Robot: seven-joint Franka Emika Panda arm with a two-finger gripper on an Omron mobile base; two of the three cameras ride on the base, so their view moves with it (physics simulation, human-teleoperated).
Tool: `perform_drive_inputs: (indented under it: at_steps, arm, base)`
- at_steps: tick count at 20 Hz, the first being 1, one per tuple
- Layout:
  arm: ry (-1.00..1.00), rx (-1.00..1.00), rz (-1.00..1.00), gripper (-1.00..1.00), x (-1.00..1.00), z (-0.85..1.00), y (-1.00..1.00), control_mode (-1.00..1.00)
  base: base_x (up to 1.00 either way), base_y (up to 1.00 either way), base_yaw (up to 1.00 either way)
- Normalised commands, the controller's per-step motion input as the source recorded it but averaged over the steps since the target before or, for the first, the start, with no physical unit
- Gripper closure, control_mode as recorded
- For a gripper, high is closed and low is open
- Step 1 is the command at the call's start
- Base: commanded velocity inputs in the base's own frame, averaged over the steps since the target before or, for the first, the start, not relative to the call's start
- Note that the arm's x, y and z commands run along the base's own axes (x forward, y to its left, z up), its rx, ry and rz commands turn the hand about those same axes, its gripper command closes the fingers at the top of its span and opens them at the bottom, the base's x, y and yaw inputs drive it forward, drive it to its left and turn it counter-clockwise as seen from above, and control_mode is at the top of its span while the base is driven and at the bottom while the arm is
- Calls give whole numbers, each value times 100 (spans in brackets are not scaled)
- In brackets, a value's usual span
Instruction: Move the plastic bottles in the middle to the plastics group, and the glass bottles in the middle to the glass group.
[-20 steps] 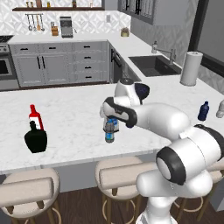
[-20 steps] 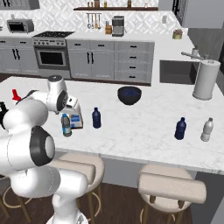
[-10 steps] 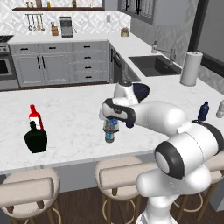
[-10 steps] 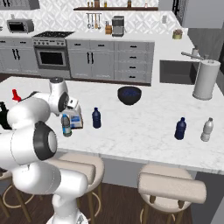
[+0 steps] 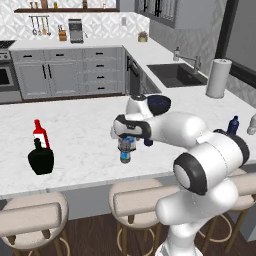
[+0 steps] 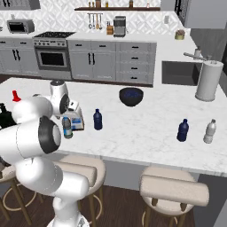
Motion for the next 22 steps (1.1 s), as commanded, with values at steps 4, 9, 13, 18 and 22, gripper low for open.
perform_drive_inputs:
  at_steps: [4, 9, 13, 18, 22]
  arm:
    - [1, 0, 0, -100, 1, -2, 1, -100]
    - [0, 0, 0, -100, 0, -15, 0, -100]
    - [0, 0, 0, -100, 0, -19, 0, -100]
    - [0, 0, 0, -100, 0, -5, 1, -100]
    - [0, 0, 0, -100, 1, -4, 8, -100]
  base:
    - [0, 0, 0]
    - [0, 0, 0]
    - [0, 0, 0]
    - [0, 0, 0]
    - [0, 0, 0]
